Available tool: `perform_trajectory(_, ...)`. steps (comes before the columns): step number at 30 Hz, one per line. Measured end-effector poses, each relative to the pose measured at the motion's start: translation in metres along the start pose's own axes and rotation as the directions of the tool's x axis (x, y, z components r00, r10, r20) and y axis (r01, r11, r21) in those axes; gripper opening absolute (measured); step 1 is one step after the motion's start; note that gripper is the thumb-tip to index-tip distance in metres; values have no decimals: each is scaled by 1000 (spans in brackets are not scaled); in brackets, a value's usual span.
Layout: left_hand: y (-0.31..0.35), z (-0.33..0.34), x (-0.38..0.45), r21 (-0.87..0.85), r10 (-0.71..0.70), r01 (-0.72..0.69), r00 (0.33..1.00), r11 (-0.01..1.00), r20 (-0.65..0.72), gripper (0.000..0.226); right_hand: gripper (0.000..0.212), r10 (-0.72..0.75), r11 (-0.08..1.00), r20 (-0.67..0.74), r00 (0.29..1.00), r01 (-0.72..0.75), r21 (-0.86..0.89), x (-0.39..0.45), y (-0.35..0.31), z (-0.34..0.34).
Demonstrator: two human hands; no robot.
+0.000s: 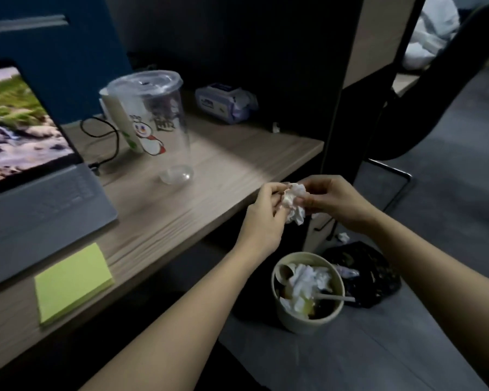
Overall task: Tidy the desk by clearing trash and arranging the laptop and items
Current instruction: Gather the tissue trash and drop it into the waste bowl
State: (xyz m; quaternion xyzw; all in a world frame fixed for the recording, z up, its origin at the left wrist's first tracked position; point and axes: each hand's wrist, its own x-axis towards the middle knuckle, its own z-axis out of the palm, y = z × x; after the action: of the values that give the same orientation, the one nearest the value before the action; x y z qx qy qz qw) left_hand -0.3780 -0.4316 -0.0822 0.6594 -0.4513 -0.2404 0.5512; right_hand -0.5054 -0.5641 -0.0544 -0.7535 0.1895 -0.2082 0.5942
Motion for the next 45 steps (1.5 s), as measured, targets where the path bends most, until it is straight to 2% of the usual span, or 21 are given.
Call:
perform_trajectory(4,-44,38,-3,-98,-85,88,996,991,37,29,15,96,985,-43,994,-102,-138,-8,54,-14)
perform_trajectory(7,-83,59,-4,-80,-163,169,983,982,85,36,15,168,947,-82,982,-184,-264,-11,106,-18)
perform_trajectory(12,-148,89,-2,-23,-265,269,958,963,106,28,11,266,903,-127,955,-294,-312,-19,175,-14)
perform_trajectory(19,-199,120,0,-15,-302,306,945,952,129,21,20,381,822,-211,900,-434,-369,-24,230,-11)
perform_trajectory(22,-213,129,2,24,-334,335,929,942,161,29,27,420,780,-233,877,-480,-401,-28,242,-11)
perform_trajectory(26,-229,133,0,156,-412,386,888,909,204,45,33,428,752,-263,865,-502,-427,-33,255,-10)
perform_trajectory(30,-240,127,-6,174,-469,437,848,882,246,52,31,444,728,-295,846,-533,-431,-38,264,-7)
perform_trajectory(36,-239,112,-7,130,-475,457,844,880,249,45,35,474,716,-264,840,-543,-440,-34,261,-1)
perform_trajectory(45,-197,67,5,118,-382,365,901,924,205,27,20,323,770,-254,911,-410,-489,-18,211,12)
